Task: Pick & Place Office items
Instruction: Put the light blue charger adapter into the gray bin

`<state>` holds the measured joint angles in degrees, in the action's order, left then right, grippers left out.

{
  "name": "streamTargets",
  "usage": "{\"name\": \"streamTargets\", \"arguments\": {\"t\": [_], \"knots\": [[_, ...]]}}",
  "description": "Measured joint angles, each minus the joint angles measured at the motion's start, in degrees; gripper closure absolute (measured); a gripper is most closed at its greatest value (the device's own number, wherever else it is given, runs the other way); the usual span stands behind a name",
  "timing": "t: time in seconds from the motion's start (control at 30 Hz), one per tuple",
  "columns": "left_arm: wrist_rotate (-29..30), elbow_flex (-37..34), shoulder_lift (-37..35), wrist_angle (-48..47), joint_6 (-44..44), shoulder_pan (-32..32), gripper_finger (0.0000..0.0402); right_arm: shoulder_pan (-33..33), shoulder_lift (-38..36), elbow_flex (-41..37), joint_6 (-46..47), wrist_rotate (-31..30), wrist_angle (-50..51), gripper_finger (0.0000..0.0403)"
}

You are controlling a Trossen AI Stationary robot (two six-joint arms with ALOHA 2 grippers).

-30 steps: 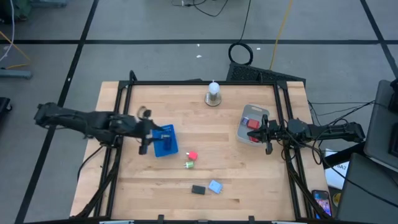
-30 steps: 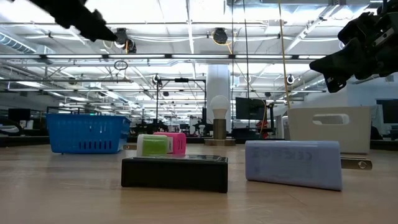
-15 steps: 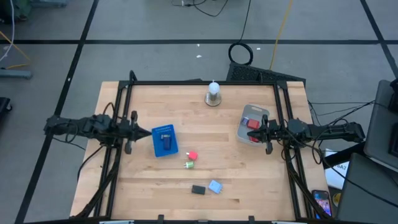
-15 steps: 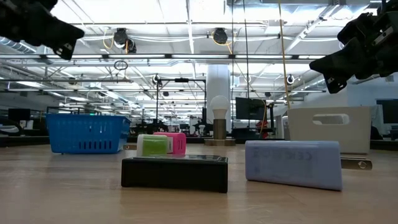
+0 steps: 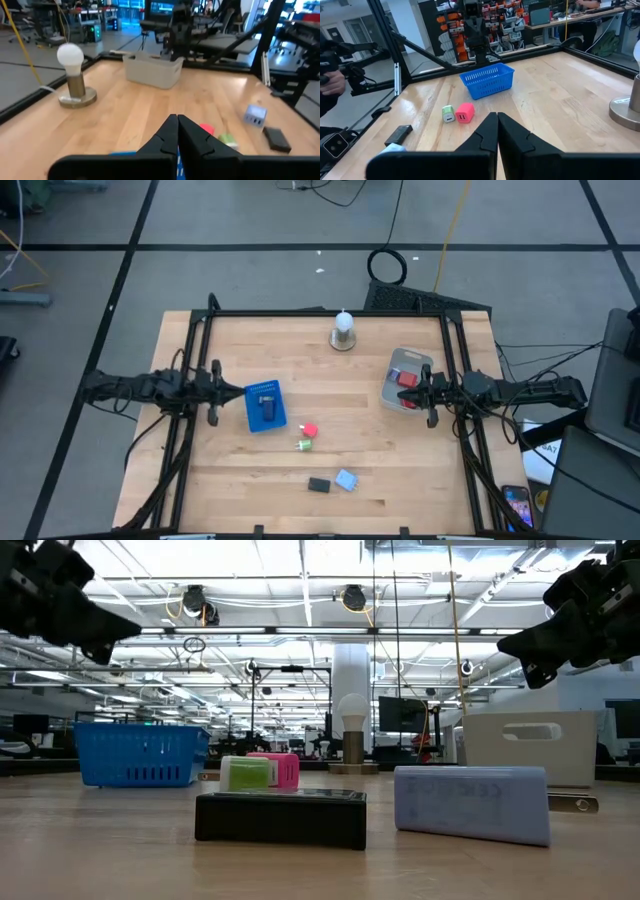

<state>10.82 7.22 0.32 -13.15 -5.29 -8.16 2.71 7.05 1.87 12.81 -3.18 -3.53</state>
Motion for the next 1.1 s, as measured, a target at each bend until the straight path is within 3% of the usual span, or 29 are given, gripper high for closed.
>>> {"name": "streamTargets", "arguments": {"t": [0.5, 0.8, 0.97, 1.1], "knots": [[-0.29, -1.96, 0.02, 0.17, 1.5, 0.0, 0.0395, -0.01, 0.15, 0.0, -0.02, -1.39, -0.16, 0.0379], [-0.3, -1.94, 0.02, 0.15, 1.53, 0.0, 0.0391, 0.02, 1.49, 2.55, 4.92, -1.41, -3.14, 0.04], [-0.34, -1.94, 0.04, 0.13, 1.09, 0.0, 0.0398, 0.03, 7.37, 7.96, 6.35, -1.0, -0.92, 0.0402], [-0.29, -1.94, 0.04, 0.07, 1.13, 0.0, 0.0383, 0.79, 16.95, 12.99, 8.93, -1.34, 1.9, 0.0402]]}}
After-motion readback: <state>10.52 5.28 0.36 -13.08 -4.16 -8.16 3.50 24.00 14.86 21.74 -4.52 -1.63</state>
